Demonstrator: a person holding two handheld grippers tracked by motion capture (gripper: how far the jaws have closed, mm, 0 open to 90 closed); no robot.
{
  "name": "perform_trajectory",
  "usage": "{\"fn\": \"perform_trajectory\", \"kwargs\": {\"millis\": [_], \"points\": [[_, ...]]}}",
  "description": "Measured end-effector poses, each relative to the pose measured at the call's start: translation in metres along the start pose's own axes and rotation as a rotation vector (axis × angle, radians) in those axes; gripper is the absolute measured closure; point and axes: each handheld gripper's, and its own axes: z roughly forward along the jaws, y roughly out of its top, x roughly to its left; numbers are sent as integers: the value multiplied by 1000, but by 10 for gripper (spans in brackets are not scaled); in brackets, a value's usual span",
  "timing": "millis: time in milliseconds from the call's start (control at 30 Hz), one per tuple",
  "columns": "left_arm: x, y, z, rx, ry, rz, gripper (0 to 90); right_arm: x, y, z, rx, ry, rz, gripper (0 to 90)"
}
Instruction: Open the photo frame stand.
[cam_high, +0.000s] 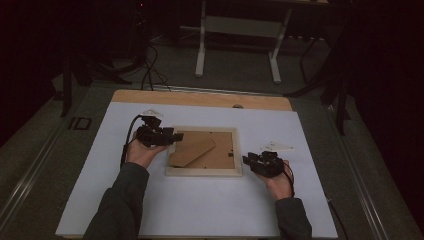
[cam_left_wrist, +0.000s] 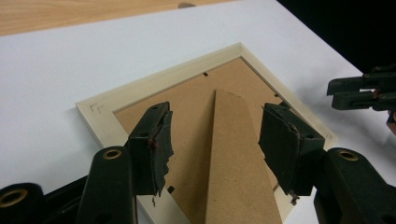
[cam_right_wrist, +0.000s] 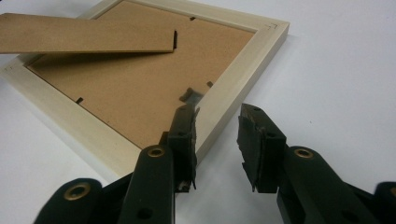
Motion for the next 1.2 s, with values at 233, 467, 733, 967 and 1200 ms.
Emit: {"fn": "perform_trajectory", "kwargs": {"millis": [233,467,733,967,1200], "points": [[3,0,4,9,-5,-19,447,0,0,0,0,1,1,661],[4,-1,11,24,-16,-24,457,0,0,0,-1,2,1,661],[4,0,15,39,-28,-27,499,0,0,0,0,3,1,661],[4,1,18,54,-33,-26,501,0,0,0,-2,4,2,661],[5,1,21,69,-35,-31,500,0,0,0,-2,4,2,661]]}}
